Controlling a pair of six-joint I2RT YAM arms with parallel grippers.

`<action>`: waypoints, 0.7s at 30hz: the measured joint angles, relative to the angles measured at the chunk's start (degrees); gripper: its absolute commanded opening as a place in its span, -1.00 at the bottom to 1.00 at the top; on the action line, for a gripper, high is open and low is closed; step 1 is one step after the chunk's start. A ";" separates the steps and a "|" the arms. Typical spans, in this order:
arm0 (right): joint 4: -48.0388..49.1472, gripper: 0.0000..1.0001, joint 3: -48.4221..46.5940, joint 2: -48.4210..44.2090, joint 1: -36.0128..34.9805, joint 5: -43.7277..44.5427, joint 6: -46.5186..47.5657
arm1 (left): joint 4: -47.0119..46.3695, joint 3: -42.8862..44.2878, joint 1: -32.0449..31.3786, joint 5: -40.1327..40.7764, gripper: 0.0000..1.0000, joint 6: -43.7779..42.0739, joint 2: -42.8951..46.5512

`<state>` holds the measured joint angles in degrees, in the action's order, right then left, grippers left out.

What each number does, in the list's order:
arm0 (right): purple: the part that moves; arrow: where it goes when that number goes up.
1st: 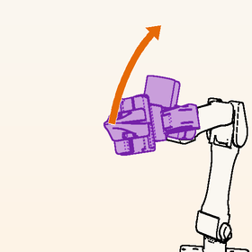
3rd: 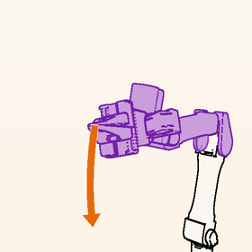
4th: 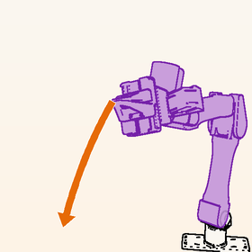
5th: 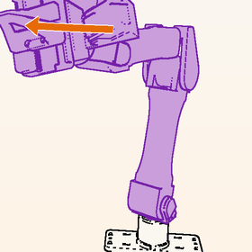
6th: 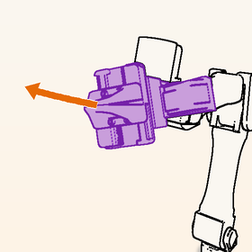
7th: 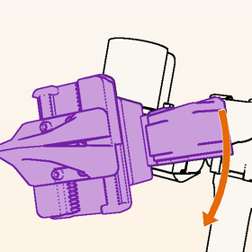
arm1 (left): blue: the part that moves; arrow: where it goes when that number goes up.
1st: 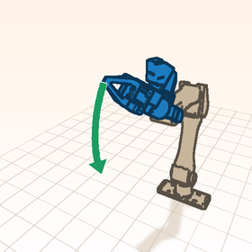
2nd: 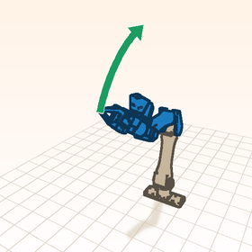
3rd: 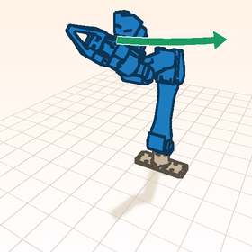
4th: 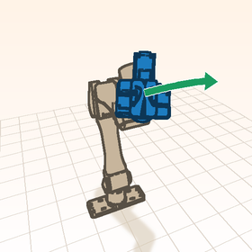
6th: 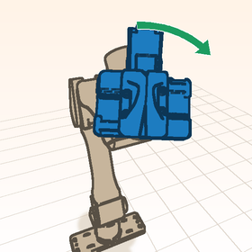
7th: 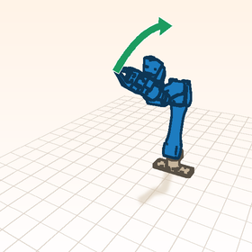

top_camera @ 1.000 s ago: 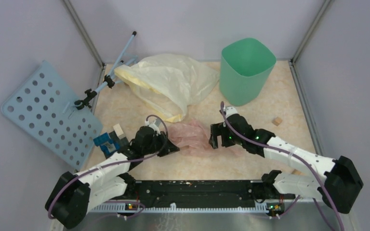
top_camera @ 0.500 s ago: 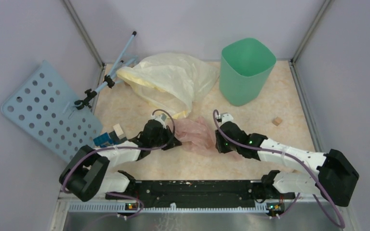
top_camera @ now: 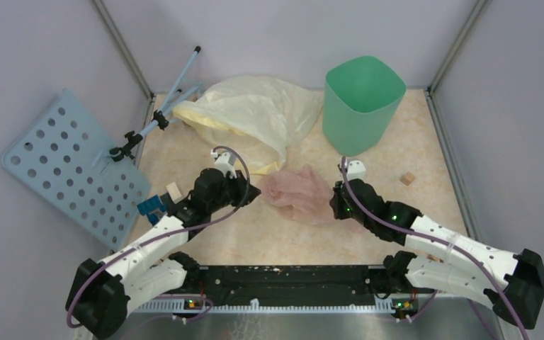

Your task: Put the trash bags into the trash bin

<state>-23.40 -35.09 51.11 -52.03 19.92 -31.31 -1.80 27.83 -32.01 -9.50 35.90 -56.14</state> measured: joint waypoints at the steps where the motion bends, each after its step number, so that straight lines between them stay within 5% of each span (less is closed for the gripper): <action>1: -0.68 -1.00 -0.26 -0.48 0.00 0.24 0.00 | 0.70 0.00 0.00 0.20 -0.65 -0.15 0.94; 4: -2.89 -1.00 -1.86 -1.27 0.00 1.09 0.07 | 3.78 0.00 0.04 1.29 -0.45 -0.50 3.78; 8: -4.48 -1.00 -3.65 -2.54 0.00 1.22 0.24 | 7.02 0.00 0.09 0.87 0.37 -1.49 5.81; 11: -4.94 -1.00 -4.00 -3.41 0.00 0.94 0.24 | 7.43 0.00 0.11 -2.32 0.68 -2.36 6.29; 21: -5.66 -1.00 -4.07 -3.72 0.00 -1.18 0.26 | 4.28 -0.04 0.11 -8.46 0.84 -5.81 4.68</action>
<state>-29.06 -39.16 47.40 -52.03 18.74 -31.05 2.48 27.79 -31.90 -17.96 30.09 -51.46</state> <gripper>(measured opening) 0.004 0.904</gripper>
